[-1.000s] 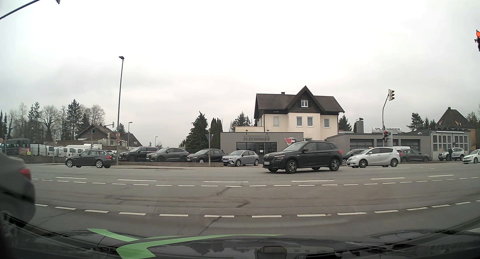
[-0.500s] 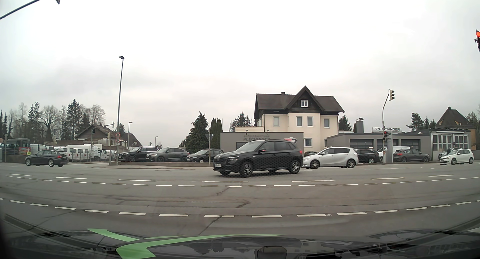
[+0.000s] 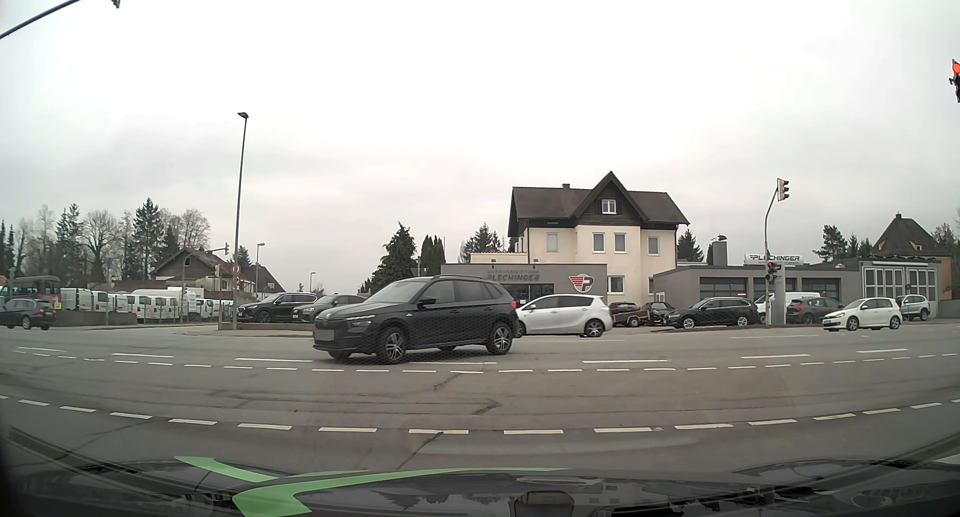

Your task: Follow the waypoints while adhering to traffic rules and regulations

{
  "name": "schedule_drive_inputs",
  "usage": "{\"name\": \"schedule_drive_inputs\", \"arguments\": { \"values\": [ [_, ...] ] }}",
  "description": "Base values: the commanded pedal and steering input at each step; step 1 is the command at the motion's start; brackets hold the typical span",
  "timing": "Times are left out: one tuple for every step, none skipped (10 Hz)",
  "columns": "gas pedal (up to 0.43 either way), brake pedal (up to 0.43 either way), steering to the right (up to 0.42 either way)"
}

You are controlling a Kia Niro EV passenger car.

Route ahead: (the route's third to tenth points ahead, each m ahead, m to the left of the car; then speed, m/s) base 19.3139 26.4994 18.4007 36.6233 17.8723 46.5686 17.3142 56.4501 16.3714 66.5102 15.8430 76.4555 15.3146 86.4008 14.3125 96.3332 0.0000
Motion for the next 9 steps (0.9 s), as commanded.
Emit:
{"name": "schedule_drive_inputs", "arguments": {
  "values": [
    [0.000, 0.341, -0.003],
    [0.000, 0.341, -0.003],
    [0.000, 0.348, -0.003],
    [0.000, 0.341, -0.003],
    [0.000, 0.341, -0.003],
    [0.000, 0.341, -0.003],
    [0.000, 0.341, -0.003],
    [0.000, 0.341, -0.003],
    [0.000, 0.341, -0.003]
  ]
}}
